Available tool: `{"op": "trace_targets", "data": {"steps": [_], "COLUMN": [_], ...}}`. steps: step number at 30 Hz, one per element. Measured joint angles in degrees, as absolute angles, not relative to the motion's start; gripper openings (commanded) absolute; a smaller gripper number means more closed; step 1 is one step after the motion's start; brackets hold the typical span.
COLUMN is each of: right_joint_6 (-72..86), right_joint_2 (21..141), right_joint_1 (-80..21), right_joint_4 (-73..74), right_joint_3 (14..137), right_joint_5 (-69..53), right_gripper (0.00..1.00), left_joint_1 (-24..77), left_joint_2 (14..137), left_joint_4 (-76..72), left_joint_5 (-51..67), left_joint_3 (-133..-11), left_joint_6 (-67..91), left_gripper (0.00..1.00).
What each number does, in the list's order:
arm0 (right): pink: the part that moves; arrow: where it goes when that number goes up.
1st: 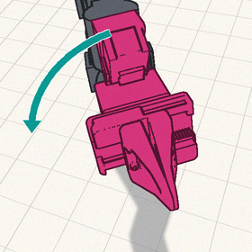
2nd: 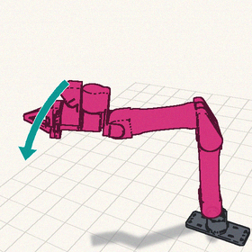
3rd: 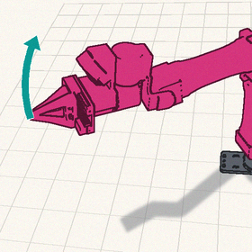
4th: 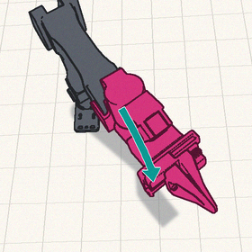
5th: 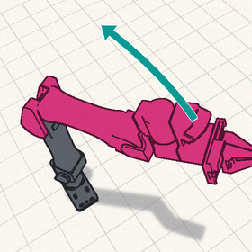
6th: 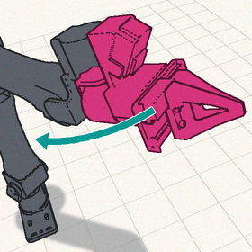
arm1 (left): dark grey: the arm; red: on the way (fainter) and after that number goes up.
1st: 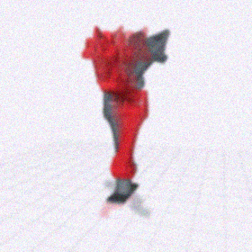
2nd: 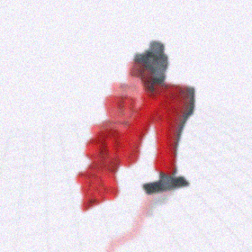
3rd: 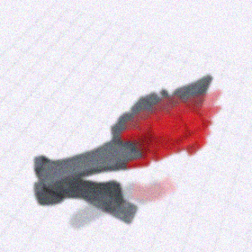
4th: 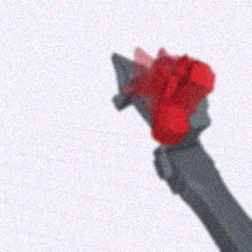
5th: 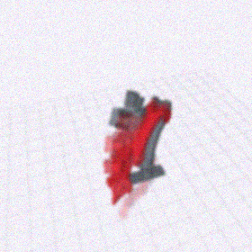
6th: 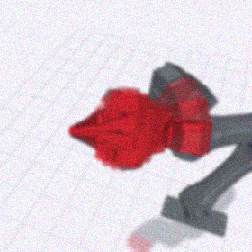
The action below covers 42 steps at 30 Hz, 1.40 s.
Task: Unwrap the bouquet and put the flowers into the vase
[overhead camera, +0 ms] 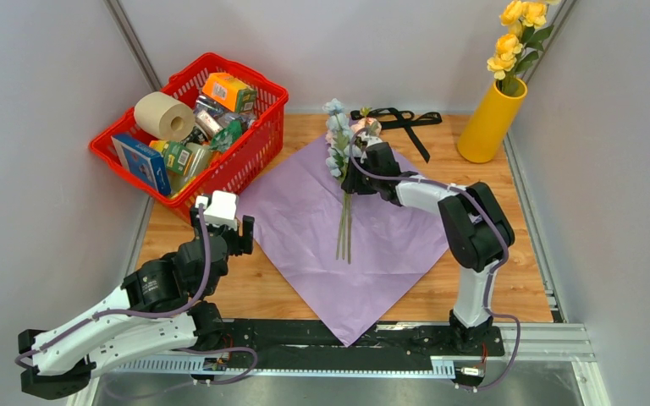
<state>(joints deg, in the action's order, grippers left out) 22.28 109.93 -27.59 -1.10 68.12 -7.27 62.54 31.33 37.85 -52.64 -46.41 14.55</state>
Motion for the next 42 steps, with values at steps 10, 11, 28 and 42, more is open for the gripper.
{"op": "trace_targets", "data": {"steps": [10, 11, 28, 42], "right_joint_6": [22.2, 22.2, 21.4, 21.3], "right_joint_2": [110.8, 110.9, 111.8, 98.9], "right_joint_1": [-28.6, -28.7, -29.6, -30.0], "right_joint_4": [-1.1, -1.2, -1.1, -2.0], "right_joint_3": [69.0, 69.1, 69.1, 64.6], "right_joint_5": [-5.4, -5.2, -3.0, -1.5], "right_gripper": [0.41, 0.41, 0.00, 0.00], "left_joint_1": [62.5, 62.5, 62.5, 62.5], "left_joint_2": [31.1, 31.1, 31.1, 31.1], "left_joint_4": [37.8, 37.8, 37.8, 37.8], "left_joint_5": [-52.6, -52.6, -52.7, -52.7], "left_joint_3": [-46.4, -46.4, -46.4, -46.4], "left_joint_6": [14.4, 14.4, 14.4, 14.4], "left_gripper": [0.79, 0.79, 0.79, 0.79]}}
